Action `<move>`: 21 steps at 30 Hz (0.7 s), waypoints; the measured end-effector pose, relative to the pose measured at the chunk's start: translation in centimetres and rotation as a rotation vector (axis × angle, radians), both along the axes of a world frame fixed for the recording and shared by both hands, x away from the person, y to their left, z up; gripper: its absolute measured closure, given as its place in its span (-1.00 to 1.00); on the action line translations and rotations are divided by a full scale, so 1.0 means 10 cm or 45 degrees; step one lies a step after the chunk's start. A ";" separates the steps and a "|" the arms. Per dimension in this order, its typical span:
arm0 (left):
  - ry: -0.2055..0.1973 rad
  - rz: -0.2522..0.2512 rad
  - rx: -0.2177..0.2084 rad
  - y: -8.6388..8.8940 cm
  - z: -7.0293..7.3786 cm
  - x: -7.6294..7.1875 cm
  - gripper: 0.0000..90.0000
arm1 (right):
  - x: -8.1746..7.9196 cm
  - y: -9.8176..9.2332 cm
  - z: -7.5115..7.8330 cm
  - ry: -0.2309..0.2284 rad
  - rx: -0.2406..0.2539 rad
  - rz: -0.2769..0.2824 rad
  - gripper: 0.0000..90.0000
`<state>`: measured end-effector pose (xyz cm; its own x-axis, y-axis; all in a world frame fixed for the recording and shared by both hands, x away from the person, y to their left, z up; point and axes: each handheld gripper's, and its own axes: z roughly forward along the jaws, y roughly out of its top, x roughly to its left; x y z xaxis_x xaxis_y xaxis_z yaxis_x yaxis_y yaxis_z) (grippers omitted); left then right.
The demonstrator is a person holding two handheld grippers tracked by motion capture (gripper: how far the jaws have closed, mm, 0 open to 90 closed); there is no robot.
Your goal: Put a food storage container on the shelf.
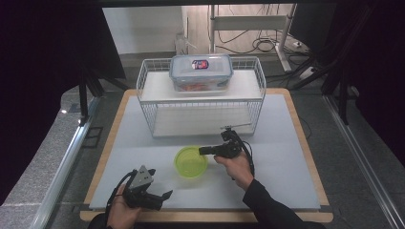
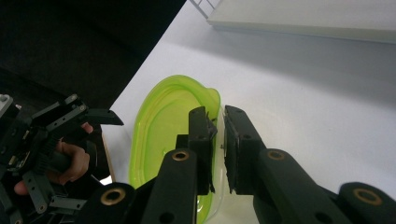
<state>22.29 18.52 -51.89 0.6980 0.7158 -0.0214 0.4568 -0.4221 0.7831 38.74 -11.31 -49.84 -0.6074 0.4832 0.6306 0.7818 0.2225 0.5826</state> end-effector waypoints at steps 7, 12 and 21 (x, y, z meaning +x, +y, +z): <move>-0.001 0.001 -0.001 0.00 0.00 0.00 -0.89 | -0.02 -0.02 0.06 -0.027 -0.001 -0.011 0.84; -0.004 0.004 -0.004 0.00 0.00 0.00 -0.89 | -0.04 -0.07 0.15 -0.045 0.031 -0.015 0.85; -0.005 0.006 -0.004 0.00 0.00 0.00 -0.89 | -0.08 -0.16 0.33 -0.083 0.090 -0.033 0.86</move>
